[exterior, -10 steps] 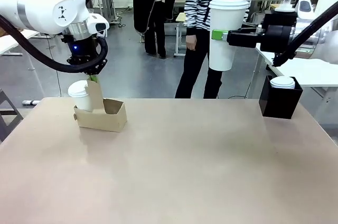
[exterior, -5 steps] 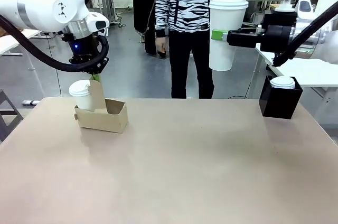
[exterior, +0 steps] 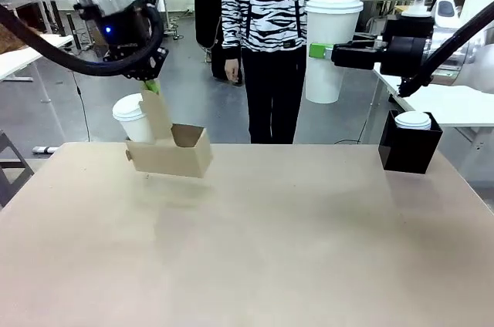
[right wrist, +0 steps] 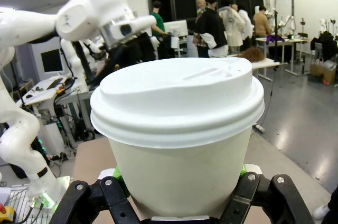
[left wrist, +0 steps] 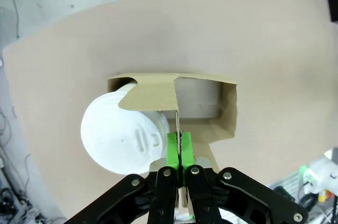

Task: Pour a drink into a cup and package it in a carrier.
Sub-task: Position the Cup Carrier in the center of the table.

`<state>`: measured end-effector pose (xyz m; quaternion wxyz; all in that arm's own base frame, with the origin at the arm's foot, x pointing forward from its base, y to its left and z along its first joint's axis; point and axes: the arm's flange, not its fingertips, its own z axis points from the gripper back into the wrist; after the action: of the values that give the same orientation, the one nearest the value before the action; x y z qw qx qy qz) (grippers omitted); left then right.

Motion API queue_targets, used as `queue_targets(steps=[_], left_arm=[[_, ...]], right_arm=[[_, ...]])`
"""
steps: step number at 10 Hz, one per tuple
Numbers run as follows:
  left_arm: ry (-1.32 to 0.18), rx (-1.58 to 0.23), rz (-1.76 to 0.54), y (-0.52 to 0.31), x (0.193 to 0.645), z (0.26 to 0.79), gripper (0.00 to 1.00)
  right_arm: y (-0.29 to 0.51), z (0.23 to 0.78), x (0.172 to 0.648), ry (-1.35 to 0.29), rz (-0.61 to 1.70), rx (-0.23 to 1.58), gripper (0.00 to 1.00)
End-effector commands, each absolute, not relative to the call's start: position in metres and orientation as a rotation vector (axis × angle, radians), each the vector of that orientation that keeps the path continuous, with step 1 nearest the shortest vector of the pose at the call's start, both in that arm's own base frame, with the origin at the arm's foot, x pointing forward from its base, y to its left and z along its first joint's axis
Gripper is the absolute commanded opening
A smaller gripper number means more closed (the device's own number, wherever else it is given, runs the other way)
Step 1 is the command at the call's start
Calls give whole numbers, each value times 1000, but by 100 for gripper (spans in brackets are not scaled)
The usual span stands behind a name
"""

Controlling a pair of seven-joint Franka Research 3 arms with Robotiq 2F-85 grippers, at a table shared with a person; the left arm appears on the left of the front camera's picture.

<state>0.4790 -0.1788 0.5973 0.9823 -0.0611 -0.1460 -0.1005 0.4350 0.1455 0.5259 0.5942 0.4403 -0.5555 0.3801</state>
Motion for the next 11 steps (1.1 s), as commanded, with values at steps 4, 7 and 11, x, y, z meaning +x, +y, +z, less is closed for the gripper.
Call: queue_targets(steps=[4, 7, 11], left_arm=[[-275, -106, -81, -263, 394, 605, 2], [-268, -110, -34, -304, 379, 576, 2], [-237, -88, 17, -335, 384, 534, 2]], right_arm=[[148, 529, 437, -1297, 888, 1032, 80], [148, 529, 437, -1297, 888, 1032, 80], [148, 529, 437, -1297, 888, 1032, 80]])
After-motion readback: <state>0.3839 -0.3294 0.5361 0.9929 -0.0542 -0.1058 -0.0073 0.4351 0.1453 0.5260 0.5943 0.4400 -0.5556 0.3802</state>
